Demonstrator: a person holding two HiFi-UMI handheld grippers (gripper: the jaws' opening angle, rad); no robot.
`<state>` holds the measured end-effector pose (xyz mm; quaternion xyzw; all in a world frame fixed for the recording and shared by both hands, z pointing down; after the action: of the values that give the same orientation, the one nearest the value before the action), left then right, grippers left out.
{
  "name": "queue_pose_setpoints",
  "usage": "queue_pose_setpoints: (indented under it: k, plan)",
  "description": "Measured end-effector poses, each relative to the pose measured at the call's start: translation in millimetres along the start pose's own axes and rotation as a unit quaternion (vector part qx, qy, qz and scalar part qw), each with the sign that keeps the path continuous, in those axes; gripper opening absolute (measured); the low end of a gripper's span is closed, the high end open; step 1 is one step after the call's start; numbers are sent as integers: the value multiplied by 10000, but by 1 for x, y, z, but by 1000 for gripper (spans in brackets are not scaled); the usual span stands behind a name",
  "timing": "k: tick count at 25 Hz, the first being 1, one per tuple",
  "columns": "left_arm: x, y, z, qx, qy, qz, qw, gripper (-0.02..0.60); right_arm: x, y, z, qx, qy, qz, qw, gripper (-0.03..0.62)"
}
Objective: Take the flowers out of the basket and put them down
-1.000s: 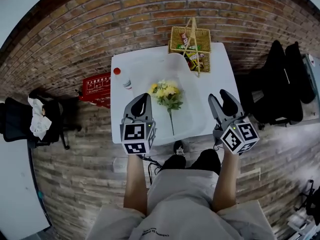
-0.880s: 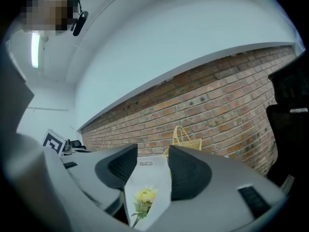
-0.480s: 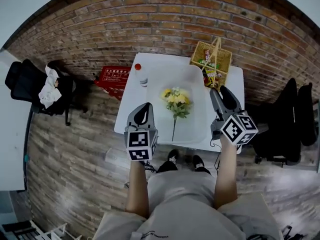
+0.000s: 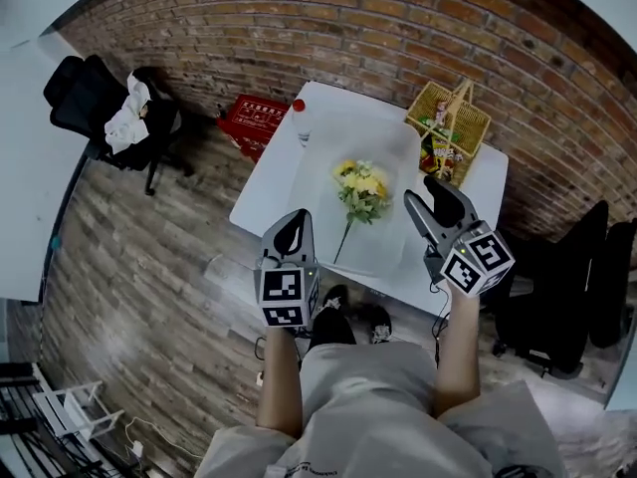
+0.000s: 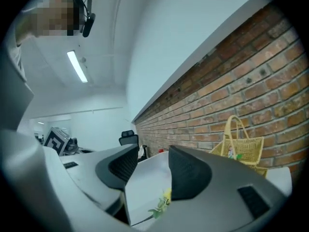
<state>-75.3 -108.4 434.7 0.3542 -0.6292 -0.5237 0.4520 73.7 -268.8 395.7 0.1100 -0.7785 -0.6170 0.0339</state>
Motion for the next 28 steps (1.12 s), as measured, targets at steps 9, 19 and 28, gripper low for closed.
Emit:
queue_pose_setpoints:
  k: [9,19,28]
  plan:
    - [-52,29,-40,-264,-751,73,9968,25,-6,23,1,453,-170,303,9984,206]
    - [-67,30,-50,-221,-948,-2,9953,25,-11,39,30,1064,545,295,9924,204]
    - [-14,16,-30,47,-222,-58,9997,25,18,45,27,1177,925,276,9883,204]
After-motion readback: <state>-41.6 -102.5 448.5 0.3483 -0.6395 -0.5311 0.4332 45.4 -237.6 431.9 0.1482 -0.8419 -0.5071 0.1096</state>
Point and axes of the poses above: the fingertips, and each gripper's own axes: x forward along the fingers, z to its left, y out of its underside, the point moved 2 cm from there along -x, backward along the fingers, and after that the axes turned 8 degrees about -z, right-handed, at the moved point
